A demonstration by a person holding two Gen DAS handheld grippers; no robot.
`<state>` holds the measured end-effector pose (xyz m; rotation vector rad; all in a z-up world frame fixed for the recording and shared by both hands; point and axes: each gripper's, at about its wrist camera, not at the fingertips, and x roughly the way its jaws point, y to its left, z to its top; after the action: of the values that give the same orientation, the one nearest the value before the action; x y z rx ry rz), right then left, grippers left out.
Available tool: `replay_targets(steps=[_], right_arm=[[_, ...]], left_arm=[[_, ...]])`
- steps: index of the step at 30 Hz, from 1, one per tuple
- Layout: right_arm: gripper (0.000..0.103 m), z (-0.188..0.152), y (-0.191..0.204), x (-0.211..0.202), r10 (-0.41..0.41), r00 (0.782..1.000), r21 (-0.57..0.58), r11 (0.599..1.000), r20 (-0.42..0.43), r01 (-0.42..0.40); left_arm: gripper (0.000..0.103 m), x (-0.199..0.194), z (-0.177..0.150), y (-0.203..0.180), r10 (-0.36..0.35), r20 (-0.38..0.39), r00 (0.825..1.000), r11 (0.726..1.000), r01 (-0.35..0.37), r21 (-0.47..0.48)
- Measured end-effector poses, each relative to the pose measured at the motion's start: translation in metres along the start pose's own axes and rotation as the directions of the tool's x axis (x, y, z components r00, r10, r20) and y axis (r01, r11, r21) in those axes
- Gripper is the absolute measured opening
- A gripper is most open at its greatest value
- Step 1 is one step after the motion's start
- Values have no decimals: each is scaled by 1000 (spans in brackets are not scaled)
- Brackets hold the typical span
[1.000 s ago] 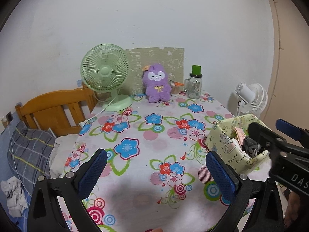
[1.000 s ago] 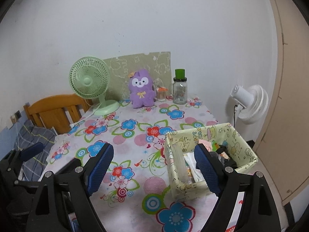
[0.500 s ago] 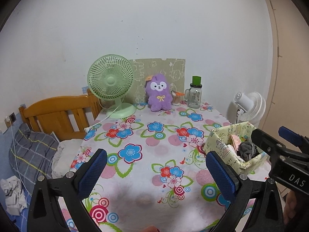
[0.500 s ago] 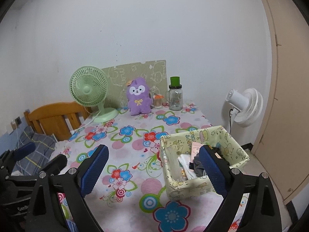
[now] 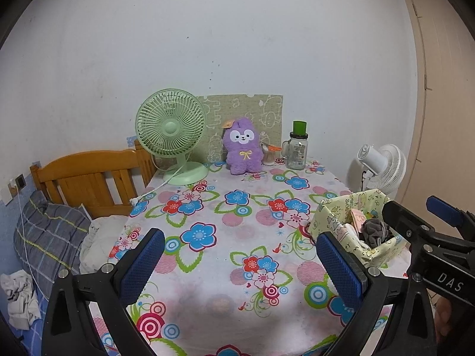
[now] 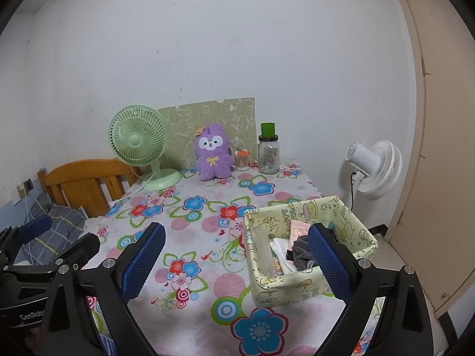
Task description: Organize soft objects
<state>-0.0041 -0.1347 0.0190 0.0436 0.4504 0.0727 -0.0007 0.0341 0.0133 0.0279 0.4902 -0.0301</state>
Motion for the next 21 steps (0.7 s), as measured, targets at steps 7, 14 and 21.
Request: replay_targets(steps=[7,14,21], right_arm=[[98,0,-3,0,-6,1000,0,1000,-5,6],[98,2,-3,-1,-21,1000,-2,1000,2,21],[98,1,-4,0,-32,999,-2,999,6,32]], left_arm=[[103,-1,1,-3,-6,5,1000,1000,6,9],[103,0,2,-6,-12,4,1000,1000,12,9],[103,1,2,-7,-13,7,1000,1000,13,10]])
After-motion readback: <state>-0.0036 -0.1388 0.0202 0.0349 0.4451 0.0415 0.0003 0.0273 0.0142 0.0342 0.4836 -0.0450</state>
